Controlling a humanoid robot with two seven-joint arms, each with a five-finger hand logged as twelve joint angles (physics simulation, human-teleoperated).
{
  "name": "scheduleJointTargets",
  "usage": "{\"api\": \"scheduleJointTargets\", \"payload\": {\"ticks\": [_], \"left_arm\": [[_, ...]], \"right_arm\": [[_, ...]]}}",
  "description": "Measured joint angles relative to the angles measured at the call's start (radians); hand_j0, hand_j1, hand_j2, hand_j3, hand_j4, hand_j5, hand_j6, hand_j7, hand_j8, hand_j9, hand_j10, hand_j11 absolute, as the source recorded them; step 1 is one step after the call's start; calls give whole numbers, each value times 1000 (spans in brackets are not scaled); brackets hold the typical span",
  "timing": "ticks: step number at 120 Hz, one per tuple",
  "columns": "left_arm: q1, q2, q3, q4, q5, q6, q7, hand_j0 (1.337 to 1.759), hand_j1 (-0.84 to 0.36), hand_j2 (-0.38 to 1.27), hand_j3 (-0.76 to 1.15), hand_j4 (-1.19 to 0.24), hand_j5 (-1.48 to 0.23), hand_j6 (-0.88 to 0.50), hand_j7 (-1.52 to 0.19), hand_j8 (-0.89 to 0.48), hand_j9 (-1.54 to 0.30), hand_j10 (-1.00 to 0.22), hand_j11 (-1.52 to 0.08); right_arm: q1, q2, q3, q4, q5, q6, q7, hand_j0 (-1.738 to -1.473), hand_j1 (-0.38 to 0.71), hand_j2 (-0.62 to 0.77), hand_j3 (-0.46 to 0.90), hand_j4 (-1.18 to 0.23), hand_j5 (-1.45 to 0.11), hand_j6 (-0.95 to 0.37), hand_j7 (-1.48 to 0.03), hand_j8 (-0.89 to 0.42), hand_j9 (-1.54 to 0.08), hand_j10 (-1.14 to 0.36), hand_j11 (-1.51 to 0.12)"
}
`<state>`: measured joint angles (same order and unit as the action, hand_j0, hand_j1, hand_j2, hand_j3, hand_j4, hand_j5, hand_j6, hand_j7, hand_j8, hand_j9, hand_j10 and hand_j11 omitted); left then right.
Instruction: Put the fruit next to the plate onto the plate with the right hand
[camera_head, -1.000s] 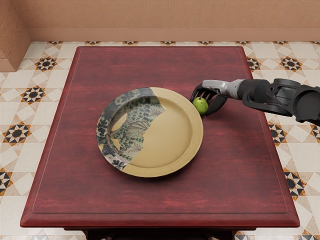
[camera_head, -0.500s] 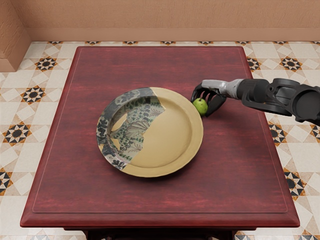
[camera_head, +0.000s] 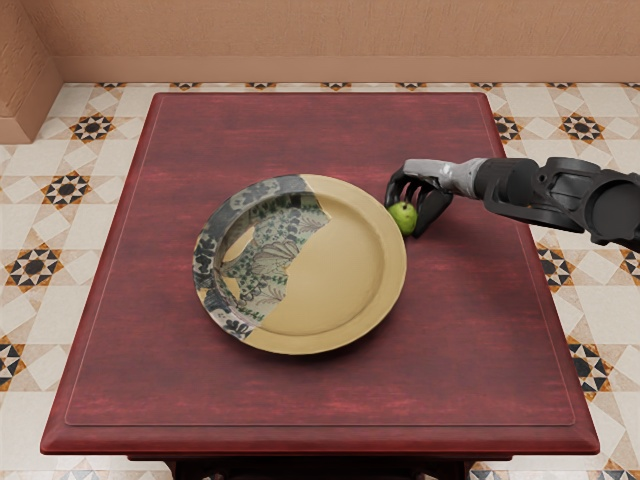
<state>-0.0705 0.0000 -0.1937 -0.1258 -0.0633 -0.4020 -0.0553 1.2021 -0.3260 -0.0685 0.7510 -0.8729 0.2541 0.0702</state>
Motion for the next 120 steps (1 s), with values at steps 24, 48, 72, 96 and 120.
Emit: {"api": "scheduleJointTargets", "payload": {"ticks": [24,48,72,96,120], "left_arm": [[0,0,1,0,0,0,0,1658,334,3,0,-13,-17,-13,-17,-13,-17,-13,-17],[0,0,1,0,0,0,0,1658,334,3,0,-13,-17,-13,-17,-13,-17,-13,-17],[0,0,0,0,0,0,0,1658,334,3,0,-13,-17,-13,-17,-13,-17,-13,-17],[-6,0,0,0,0,0,0,1658,334,3,0,-13,-17,-13,-17,-13,-17,-13,-17],[-7,0,0,0,0,0,0,1658,334,3,0,-13,-17,-13,-17,-13,-17,-13,-17]], "right_arm": [[-1,-4,0,0,1,0,4,-1653,251,288,0,-633,-949,-459,-953,-541,-955,-733,-955],[-5,-9,2,-2,3,-2,9,-1654,261,328,-1,-628,-979,-463,-974,-547,-980,-746,-982],[-13,-28,9,0,4,0,13,-1655,275,388,0,-628,-1000,-470,-992,-556,-997,-761,-998],[-14,-62,12,14,7,7,26,-1656,306,387,0,-560,-1073,-408,-1039,-498,-1060,-790,-1063],[-13,-107,26,55,10,5,30,-1656,302,387,0,-548,-1124,-399,-1077,-485,-1105,-815,-1109]]}}
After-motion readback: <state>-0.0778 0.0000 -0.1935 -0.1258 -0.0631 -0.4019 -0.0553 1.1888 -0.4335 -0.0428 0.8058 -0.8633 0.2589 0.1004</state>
